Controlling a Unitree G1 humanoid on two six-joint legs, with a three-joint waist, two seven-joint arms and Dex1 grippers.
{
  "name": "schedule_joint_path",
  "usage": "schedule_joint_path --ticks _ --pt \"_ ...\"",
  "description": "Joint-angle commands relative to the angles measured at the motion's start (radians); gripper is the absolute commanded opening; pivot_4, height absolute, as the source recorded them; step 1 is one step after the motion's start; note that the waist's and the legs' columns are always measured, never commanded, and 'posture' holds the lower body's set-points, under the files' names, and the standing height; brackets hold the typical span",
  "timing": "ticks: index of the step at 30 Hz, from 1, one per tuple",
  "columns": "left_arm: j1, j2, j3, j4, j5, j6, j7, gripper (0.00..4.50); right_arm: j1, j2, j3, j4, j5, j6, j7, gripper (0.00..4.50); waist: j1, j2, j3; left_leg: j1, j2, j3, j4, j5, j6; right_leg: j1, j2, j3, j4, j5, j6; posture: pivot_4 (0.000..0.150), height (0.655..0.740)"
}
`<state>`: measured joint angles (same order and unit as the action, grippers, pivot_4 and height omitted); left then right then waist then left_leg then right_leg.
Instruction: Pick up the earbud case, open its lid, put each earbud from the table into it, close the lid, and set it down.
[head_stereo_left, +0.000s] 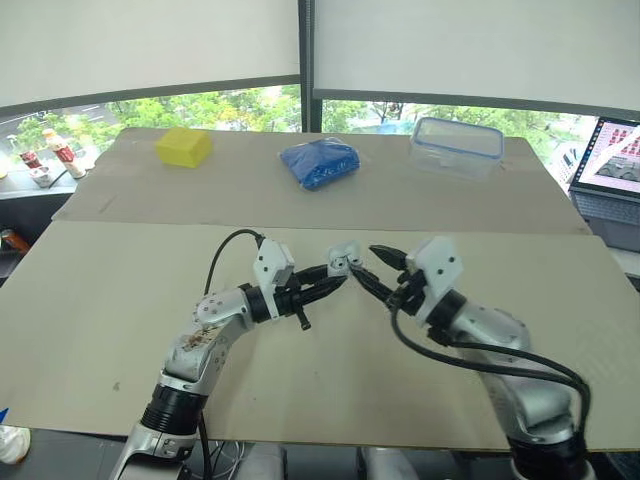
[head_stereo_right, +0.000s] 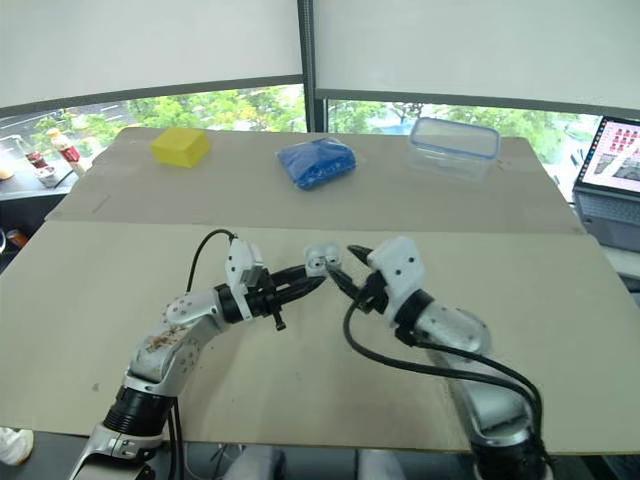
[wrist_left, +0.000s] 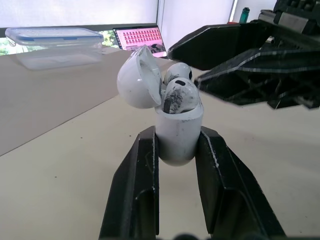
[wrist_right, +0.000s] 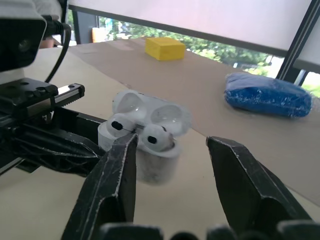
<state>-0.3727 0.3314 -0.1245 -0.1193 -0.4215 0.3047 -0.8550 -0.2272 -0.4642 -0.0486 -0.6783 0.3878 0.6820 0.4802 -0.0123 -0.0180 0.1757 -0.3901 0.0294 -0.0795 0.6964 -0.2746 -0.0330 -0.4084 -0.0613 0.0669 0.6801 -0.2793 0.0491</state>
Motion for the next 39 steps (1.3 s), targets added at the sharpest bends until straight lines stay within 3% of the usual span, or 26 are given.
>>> schedule_joint_path --ticks 1,3,6,10,18,21,26,29,32,35,39 --pt "-0.022 0.011 -0.030 -0.014 -0.021 -0.013 -0.084 0.54 -0.020 -0.137 -0.219 -0.084 0.176 0.157 0.068 2.46 0.000 0.000 0.000 0.000 0.000 0.000 0.000 0.000 0.000 0.000 0.000 0.000 0.000 0.000 0.000 0.150 0.6797" --pt "-0.026 0.026 -0.071 -0.018 -0.031 -0.008 -0.164 0.54 -0.036 -0.253 -0.274 -0.061 0.221 0.212 0.124 2.21 -0.002 0.000 0.000 0.000 0.000 0.000 0.000 0.000 0.000 0.000 0.000 0.000 0.000 0.000 0.000 0.150 0.6797" --pt "-0.037 0.037 -0.130 -0.021 -0.044 -0.005 -0.271 0.54 -0.084 -0.374 -0.250 0.008 0.264 0.280 0.183 1.28 -0.012 0.002 0.001 0.001 0.000 0.001 -0.001 0.000 0.000 0.001 0.001 0.000 -0.001 0.000 0.000 0.150 0.6797" --pt "-0.056 0.039 -0.179 -0.005 -0.027 -0.024 -0.351 0.54 -0.142 -0.442 -0.157 0.076 0.286 0.307 0.253 0.01 -0.020 0.002 0.001 0.001 0.001 0.001 -0.002 0.000 0.001 0.001 0.002 0.000 0.000 0.000 -0.001 0.150 0.6797" --pt "-0.080 0.008 -0.202 0.042 0.019 -0.075 -0.359 0.54 -0.240 -0.465 -0.034 0.105 0.390 0.418 0.342 0.00 -0.014 0.002 0.001 0.001 0.001 0.001 -0.001 -0.001 0.001 0.001 0.001 0.000 -0.001 0.000 -0.001 0.150 0.6797" --pt "-0.079 0.002 -0.194 0.061 0.038 -0.085 -0.343 0.54 -0.230 -0.478 -0.072 0.047 0.521 0.491 0.368 0.00 -0.008 0.002 0.001 0.001 0.001 0.001 -0.001 -0.001 0.001 0.000 0.001 0.000 -0.001 0.000 -0.001 0.150 0.6797" --pt "-0.088 0.002 -0.188 0.082 0.038 -0.024 -0.312 0.54 -0.168 -0.540 -0.130 -0.006 0.599 0.517 0.382 0.00 0.002 0.002 0.002 0.000 0.001 0.000 -0.001 -0.001 0.001 0.001 0.001 0.000 -0.002 0.000 -0.001 0.150 0.6797" --pt "-0.101 0.007 -0.183 0.084 0.009 0.086 -0.290 0.54 -0.104 -0.576 -0.162 -0.040 0.615 0.500 0.386 0.00 0.002 0.002 0.002 0.000 0.001 0.000 -0.001 -0.001 0.001 0.001 0.001 0.000 -0.002 0.000 0.000 0.150 0.6797" --pt "-0.140 -0.006 -0.160 0.102 -0.042 0.310 -0.216 0.54 -0.047 -0.583 -0.184 -0.059 0.569 0.464 0.333 0.00 -0.002 0.002 0.002 0.000 0.001 0.000 -0.001 -0.001 0.001 0.001 0.001 0.000 -0.002 0.000 0.000 0.150 0.6797" --pt "-0.218 -0.036 -0.120 0.190 -0.086 0.556 -0.129 0.54 -0.007 -0.559 -0.193 -0.066 0.515 0.415 0.277 0.00 -0.004 0.002 0.002 0.001 0.001 0.000 -0.001 -0.001 0.001 0.001 0.001 0.000 -0.001 -0.001 0.000 0.150 0.6797" --pt "-0.309 -0.059 -0.094 0.311 -0.115 0.699 -0.116 0.54 0.037 -0.543 -0.182 -0.081 0.460 0.365 0.234 0.00 -0.008 0.002 0.002 0.000 0.001 0.000 -0.001 -0.001 0.001 0.000 0.002 0.000 -0.001 -0.001 0.000 0.150 0.6797"
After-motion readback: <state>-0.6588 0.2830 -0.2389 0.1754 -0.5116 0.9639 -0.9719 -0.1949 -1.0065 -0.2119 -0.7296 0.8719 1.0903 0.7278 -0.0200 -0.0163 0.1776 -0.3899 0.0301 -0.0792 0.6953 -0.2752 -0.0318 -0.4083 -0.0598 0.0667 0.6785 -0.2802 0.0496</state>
